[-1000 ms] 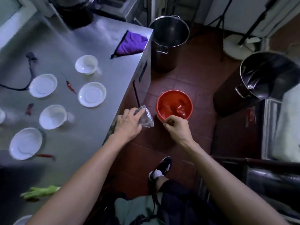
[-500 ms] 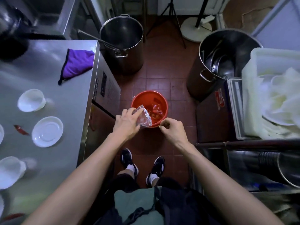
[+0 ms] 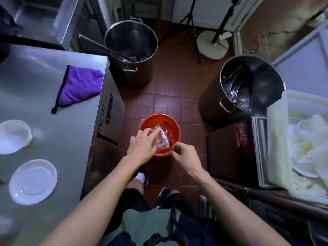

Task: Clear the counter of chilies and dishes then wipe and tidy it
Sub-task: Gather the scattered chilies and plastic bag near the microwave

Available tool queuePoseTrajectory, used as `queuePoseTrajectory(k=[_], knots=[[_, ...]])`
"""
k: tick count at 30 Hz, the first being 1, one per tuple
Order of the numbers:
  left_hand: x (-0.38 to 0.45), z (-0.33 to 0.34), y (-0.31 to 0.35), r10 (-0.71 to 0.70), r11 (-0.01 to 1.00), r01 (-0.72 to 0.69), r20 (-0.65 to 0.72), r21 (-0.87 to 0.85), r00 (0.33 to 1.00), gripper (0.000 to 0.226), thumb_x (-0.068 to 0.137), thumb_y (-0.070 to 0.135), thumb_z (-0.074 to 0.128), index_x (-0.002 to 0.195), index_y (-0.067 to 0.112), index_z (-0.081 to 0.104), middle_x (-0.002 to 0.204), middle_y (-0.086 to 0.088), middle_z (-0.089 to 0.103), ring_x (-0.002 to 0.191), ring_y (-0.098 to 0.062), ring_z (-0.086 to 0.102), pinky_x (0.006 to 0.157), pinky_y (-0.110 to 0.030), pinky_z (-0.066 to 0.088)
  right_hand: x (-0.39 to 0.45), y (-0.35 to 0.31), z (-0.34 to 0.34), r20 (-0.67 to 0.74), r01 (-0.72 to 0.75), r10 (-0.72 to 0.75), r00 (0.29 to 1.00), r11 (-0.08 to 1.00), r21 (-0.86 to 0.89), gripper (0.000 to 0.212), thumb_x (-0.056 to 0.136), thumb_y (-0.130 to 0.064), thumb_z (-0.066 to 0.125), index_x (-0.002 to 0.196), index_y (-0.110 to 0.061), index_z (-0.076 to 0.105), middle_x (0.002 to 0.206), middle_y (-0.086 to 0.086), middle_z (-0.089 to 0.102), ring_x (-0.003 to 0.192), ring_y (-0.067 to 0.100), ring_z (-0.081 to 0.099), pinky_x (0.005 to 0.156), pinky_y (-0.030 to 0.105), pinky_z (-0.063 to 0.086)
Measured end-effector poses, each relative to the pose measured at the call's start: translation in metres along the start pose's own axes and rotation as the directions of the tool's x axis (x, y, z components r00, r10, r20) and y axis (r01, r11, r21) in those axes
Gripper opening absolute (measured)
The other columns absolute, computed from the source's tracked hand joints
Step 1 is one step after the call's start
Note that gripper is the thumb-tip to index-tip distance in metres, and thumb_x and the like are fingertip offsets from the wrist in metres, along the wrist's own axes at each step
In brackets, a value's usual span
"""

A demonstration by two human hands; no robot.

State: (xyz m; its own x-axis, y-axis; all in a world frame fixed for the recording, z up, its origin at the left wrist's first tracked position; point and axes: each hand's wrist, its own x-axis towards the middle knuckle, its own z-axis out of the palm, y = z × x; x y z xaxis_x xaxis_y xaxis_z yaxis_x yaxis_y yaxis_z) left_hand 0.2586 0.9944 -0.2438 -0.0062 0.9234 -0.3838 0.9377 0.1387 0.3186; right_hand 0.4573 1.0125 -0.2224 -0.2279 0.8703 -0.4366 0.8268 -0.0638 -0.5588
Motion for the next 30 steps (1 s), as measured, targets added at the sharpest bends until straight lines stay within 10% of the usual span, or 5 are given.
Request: queuePoseTrajectory(k=[30], knots=[[0.219, 0.241, -0.044, -0.290, 0.894, 0.367, 0.293, -0.257, 0.911, 0.075, 0.089, 0.034, 0.060, 0.155, 0.036, 0.025, 0.148, 0.000, 0.042, 0.131, -0.027, 0.037, 0.105, -0.050, 0.039, 0.236, 0.183, 0.127, 0.184, -0.248, 0.220, 0.958, 0.958, 0.145, 0.008, 0.085, -0.021, 0.069, 0.079, -0.026, 0.067, 0.074, -0.013, 0.068, 0.077, 0.008, 0.064, 0.080, 0.032, 0.053]])
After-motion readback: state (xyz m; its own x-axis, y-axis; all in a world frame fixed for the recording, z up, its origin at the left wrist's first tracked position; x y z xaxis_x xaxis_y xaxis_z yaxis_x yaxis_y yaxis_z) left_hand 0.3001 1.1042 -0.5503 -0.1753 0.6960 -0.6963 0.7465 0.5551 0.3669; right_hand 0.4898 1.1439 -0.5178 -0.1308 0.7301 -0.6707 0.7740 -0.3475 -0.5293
